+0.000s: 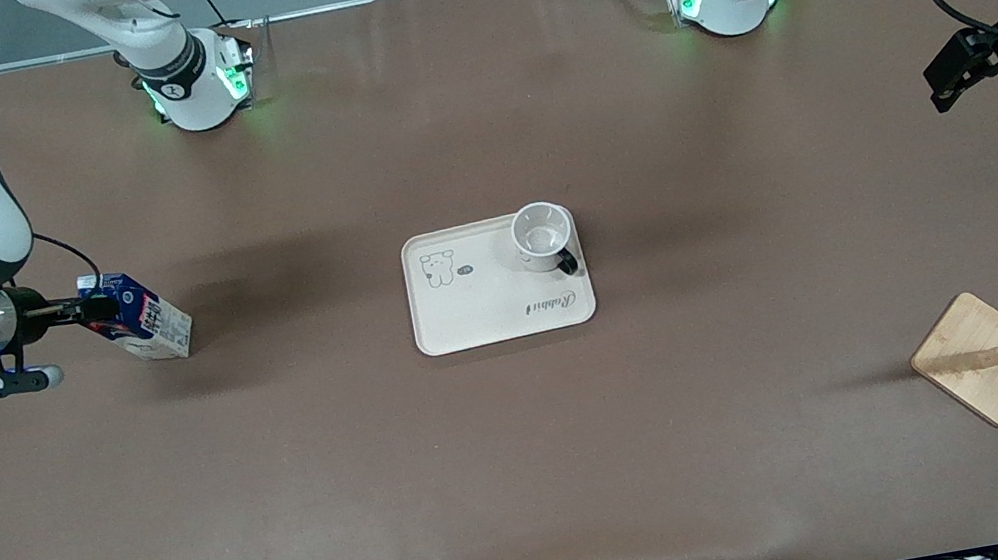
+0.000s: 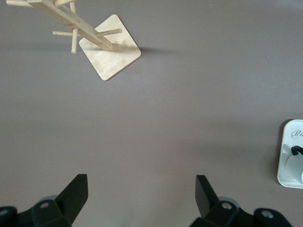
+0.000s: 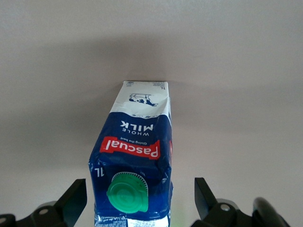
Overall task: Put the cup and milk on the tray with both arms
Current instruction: 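Close the right gripper on the blue milk carton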
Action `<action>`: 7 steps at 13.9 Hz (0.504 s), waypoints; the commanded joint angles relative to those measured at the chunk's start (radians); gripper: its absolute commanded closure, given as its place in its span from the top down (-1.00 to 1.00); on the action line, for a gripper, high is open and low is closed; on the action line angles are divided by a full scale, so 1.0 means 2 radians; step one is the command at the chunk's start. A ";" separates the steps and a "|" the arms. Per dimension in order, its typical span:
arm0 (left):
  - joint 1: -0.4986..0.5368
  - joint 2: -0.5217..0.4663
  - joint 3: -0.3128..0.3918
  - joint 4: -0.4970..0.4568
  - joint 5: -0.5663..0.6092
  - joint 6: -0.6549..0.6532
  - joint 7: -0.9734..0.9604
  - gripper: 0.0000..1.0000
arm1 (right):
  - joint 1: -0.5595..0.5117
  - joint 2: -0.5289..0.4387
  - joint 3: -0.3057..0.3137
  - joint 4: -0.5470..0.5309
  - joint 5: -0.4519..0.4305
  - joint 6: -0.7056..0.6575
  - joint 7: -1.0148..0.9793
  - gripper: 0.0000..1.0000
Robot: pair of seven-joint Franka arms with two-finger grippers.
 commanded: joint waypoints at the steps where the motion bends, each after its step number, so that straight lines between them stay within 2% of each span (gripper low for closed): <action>1: -0.001 -0.006 0.004 -0.007 -0.010 0.006 0.010 1.00 | -0.002 -0.016 0.004 -0.029 0.008 0.017 0.009 1.00; 7: -0.001 -0.004 0.004 -0.007 -0.010 0.008 0.010 1.00 | 0.000 -0.016 0.005 -0.047 0.010 0.033 0.019 1.00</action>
